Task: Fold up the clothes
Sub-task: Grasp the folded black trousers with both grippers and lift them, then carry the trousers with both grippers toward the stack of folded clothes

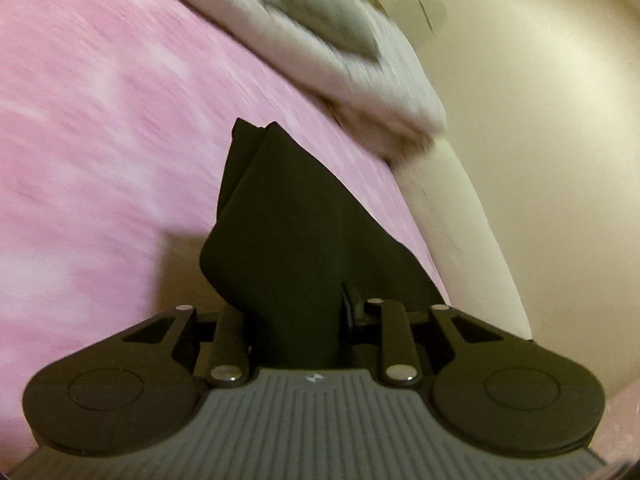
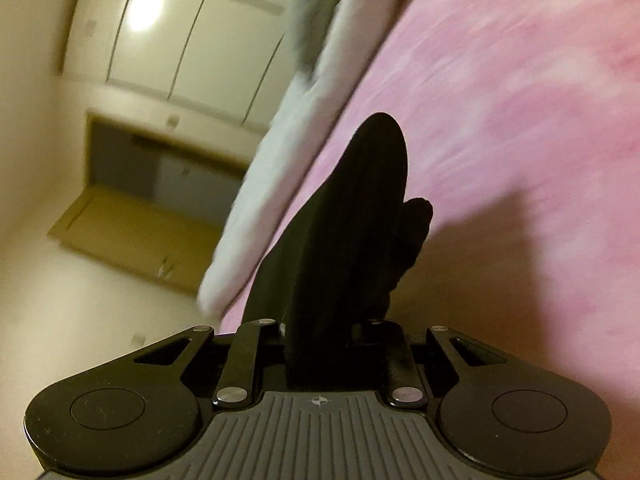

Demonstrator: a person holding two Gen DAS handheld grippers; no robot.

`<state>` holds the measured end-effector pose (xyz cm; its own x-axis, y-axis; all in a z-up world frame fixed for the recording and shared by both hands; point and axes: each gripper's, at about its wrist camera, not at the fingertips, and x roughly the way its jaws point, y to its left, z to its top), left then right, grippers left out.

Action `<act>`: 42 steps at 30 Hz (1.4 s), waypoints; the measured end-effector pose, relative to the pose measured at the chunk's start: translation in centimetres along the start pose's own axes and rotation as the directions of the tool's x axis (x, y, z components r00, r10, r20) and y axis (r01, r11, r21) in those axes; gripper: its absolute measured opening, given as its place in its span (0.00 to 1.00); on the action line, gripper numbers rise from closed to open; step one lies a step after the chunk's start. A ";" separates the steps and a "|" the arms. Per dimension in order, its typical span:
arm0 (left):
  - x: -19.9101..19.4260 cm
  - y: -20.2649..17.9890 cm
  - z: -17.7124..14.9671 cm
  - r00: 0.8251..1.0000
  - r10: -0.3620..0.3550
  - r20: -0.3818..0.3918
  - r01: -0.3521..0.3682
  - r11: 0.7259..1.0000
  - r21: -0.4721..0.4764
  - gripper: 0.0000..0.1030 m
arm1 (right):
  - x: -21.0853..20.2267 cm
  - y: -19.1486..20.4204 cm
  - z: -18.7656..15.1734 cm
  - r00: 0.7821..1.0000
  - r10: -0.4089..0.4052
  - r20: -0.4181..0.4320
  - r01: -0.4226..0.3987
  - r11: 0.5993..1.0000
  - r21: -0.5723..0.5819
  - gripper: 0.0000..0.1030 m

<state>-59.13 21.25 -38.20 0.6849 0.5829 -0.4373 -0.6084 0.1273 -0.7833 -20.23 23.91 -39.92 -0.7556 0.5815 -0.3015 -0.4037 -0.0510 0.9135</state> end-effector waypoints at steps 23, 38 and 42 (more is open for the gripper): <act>-44.7 -6.5 9.9 0.913 0.272 0.303 -0.202 0.949 -0.244 0.22 | 17.3 39.1 -13.7 0.895 0.130 -0.427 -0.163 0.986 -0.041 0.18; -53.3 -2.6 7.0 0.807 0.398 0.436 -0.202 0.880 -0.430 0.22 | 25.0 43.2 -18.7 0.774 0.133 -0.619 -0.232 0.969 -0.081 0.18; -56.5 0.5 9.1 0.794 0.417 0.441 -0.214 0.872 -0.440 0.21 | 28.9 44.4 -21.1 0.756 0.142 -0.639 -0.244 0.967 -0.073 0.18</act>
<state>-101.70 -4.34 -9.87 0.1133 0.8704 -0.4792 -0.5006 -0.3666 -0.7842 -70.86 21.30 -13.80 -0.9583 -0.0865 -0.2725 -0.2439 -0.2501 0.9370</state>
